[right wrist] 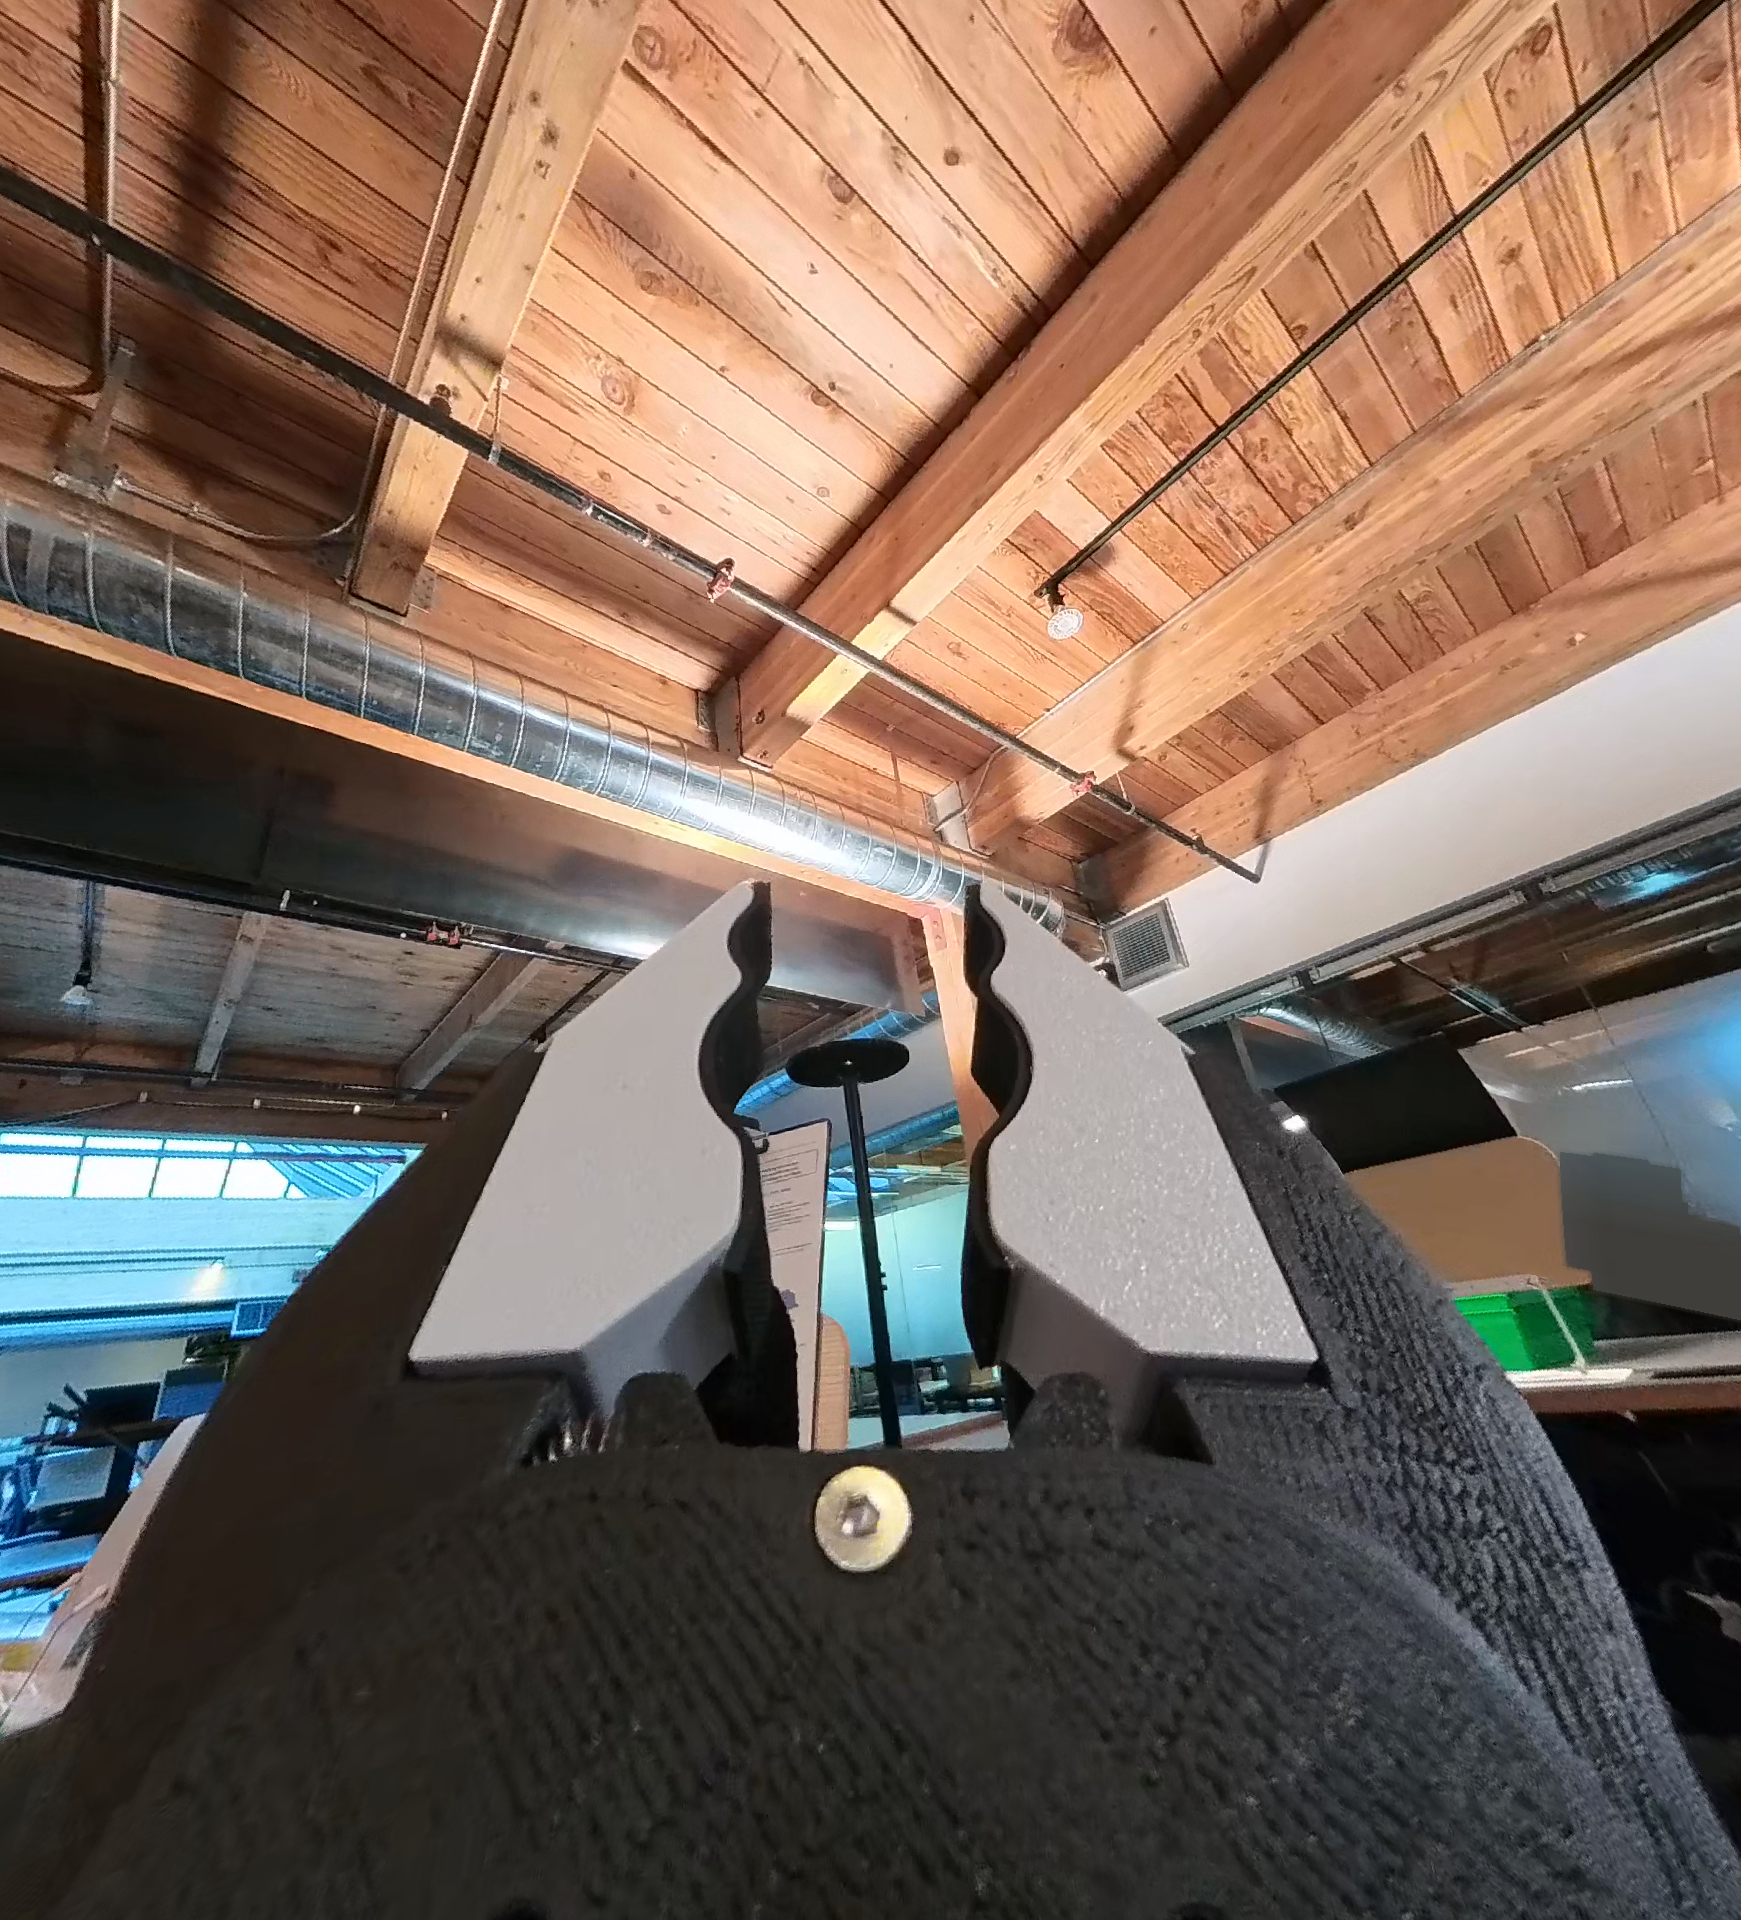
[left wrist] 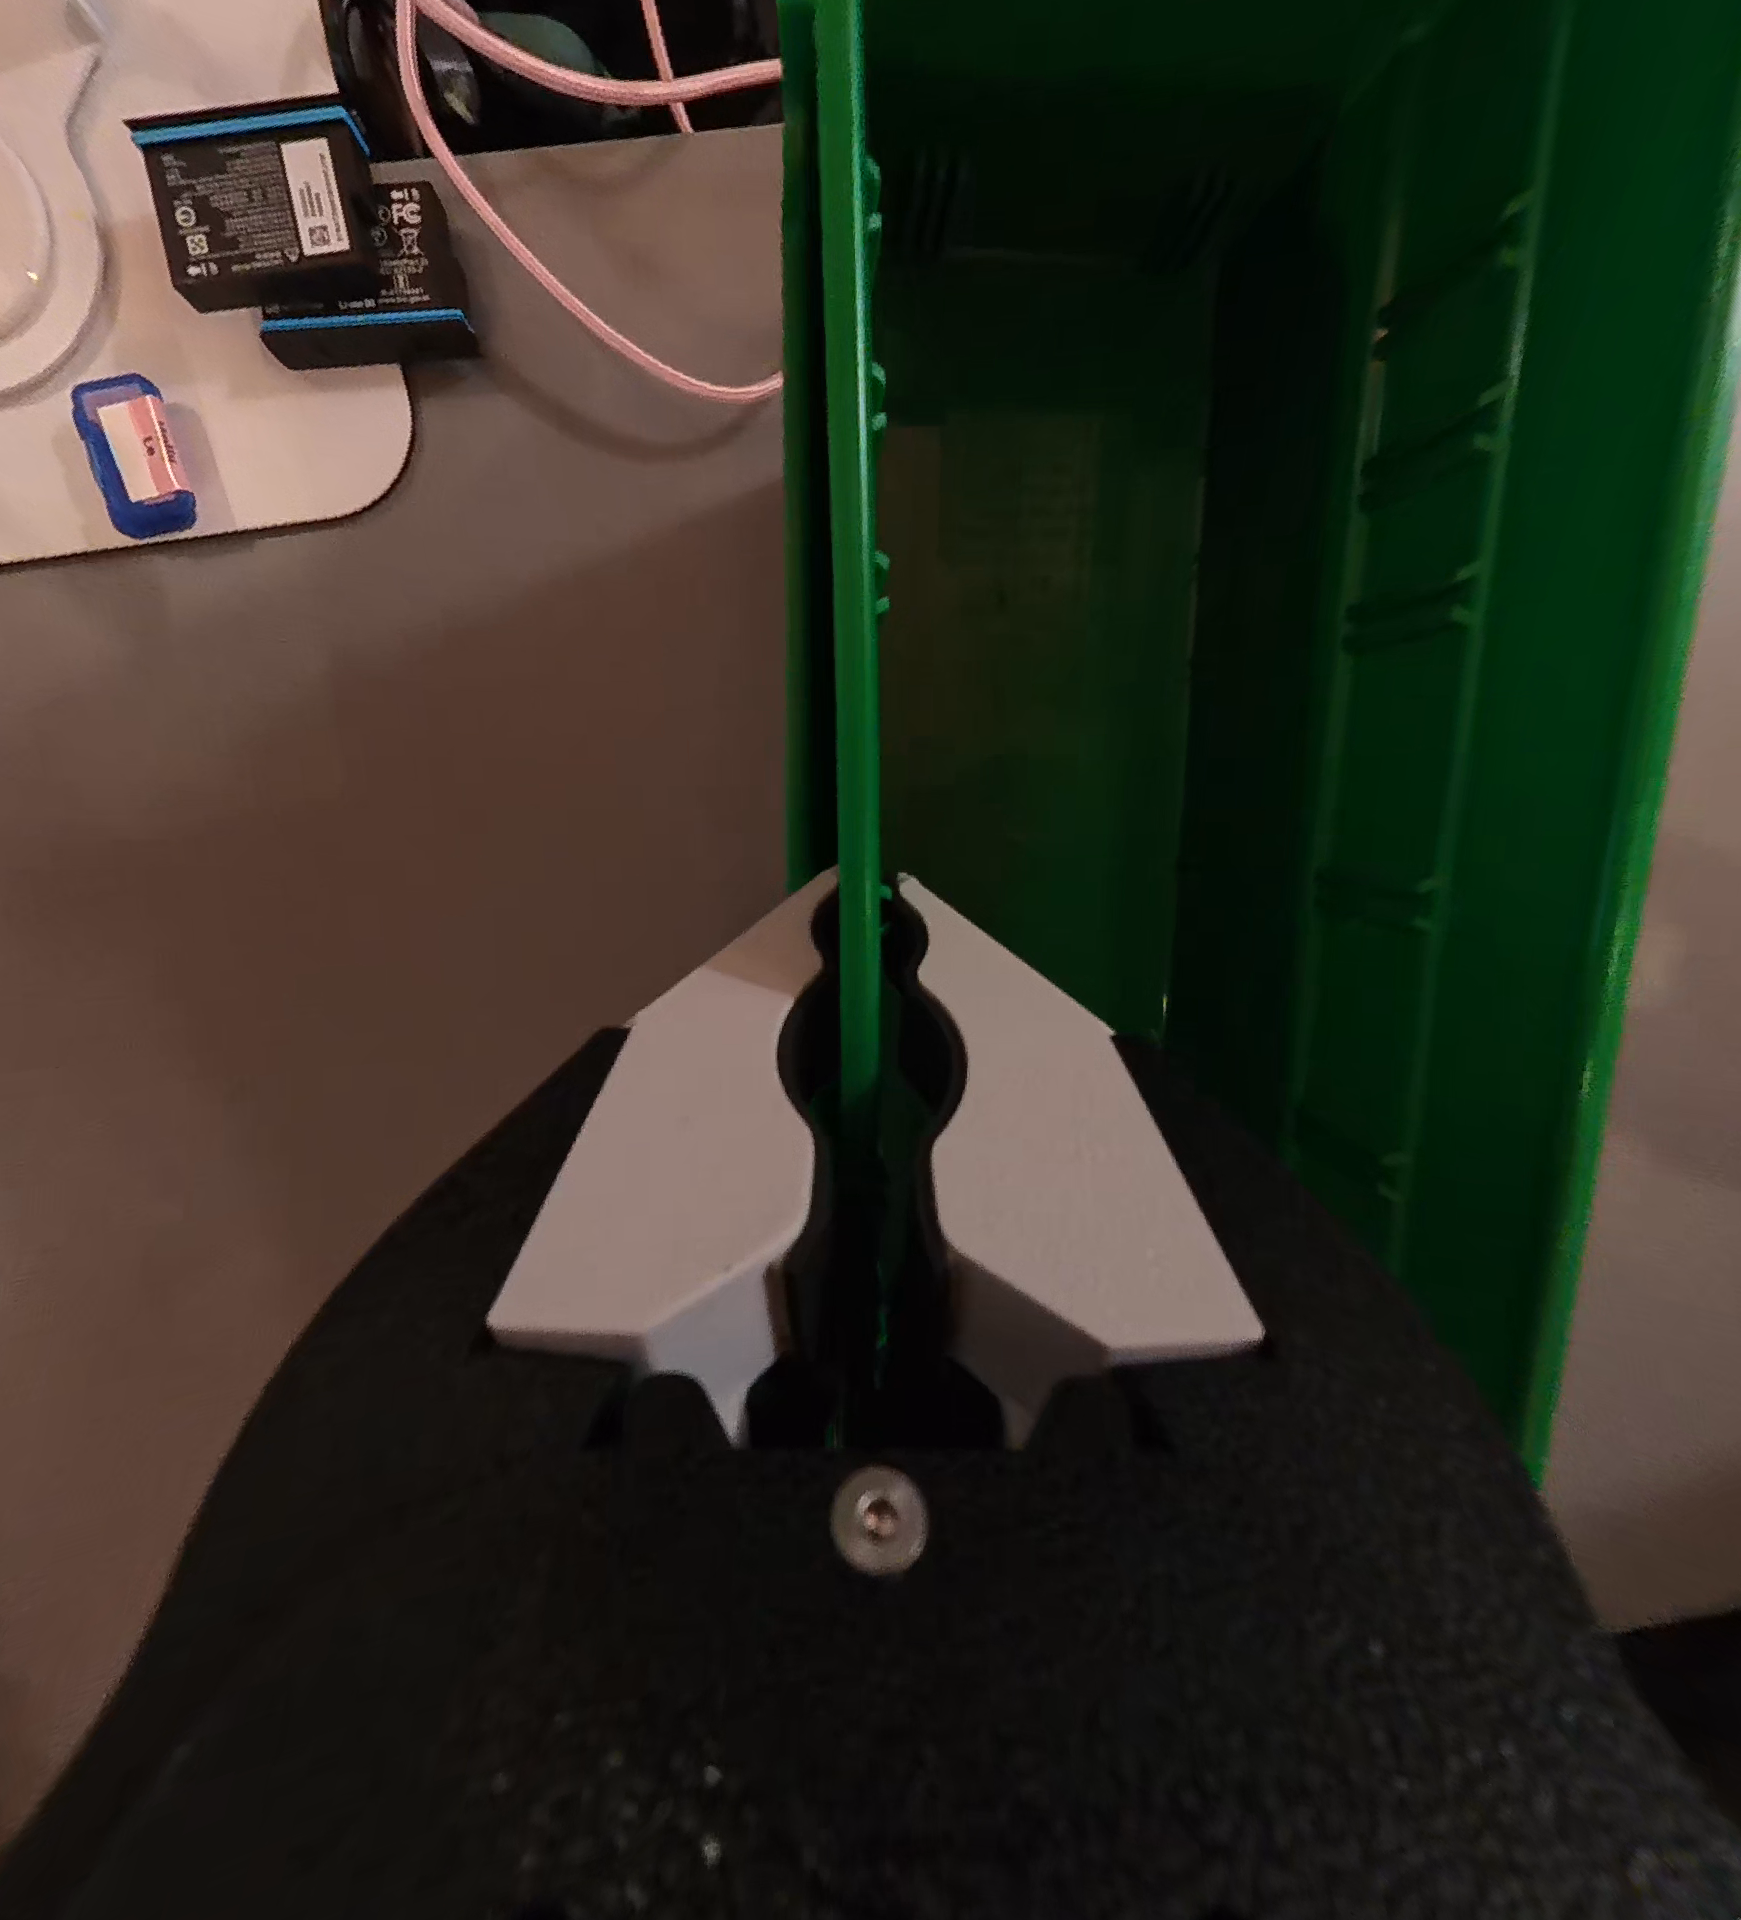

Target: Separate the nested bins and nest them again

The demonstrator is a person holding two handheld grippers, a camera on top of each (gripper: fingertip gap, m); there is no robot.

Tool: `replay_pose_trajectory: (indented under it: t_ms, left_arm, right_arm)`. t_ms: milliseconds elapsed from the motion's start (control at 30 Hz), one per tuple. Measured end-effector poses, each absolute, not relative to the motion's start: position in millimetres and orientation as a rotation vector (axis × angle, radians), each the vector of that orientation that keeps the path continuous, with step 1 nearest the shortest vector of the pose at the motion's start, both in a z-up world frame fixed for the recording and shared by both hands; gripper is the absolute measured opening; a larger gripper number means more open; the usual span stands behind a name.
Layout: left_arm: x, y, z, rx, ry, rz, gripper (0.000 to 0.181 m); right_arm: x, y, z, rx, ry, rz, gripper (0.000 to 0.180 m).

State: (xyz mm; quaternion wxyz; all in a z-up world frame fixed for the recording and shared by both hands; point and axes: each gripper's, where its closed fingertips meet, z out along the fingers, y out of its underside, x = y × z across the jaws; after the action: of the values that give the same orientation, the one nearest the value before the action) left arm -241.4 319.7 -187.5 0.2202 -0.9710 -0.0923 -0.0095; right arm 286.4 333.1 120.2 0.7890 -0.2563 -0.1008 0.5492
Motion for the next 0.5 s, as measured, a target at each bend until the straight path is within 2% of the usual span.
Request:
replay_pose_trajectory:
  t_ms: [200,233,267,300,367,500]
  left_arm:
    - [-241.5,320.7,-183.3,-2.7,-0.261,0.035,0.003]
    - [-242.0,324.7,-177.4,-2.663,-0.276,0.021,0.01]
    - [-243.0,331.8,-165.0,-2.584,-0.295,0.001,0.046]
    - [-242.9,339.0,-148.7,-2.493,-0.295,-0.025,0.073]
    - [-242.1,349.1,-113.2,-2.315,-0.274,-0.053,0.087]
    - [-225.4,348.3,-90.1,-2.268,-0.171,-0.073,0.086]
  right_arm:
    - [283.5,331.7,120.4,-0.553,-0.227,1.181,0.036]
    - [282.9,331.5,120.5,-0.554,-0.23,1.181,0.036]
    - [282.5,331.3,120.5,-0.554,-0.231,1.181,0.036]
    - [282.4,331.3,120.5,-0.554,-0.231,1.18,0.036]
    - [282.4,331.7,120.5,-0.554,-0.23,1.178,0.036]
    - [281.6,333.3,120.0,-0.559,-0.229,1.18,0.036]
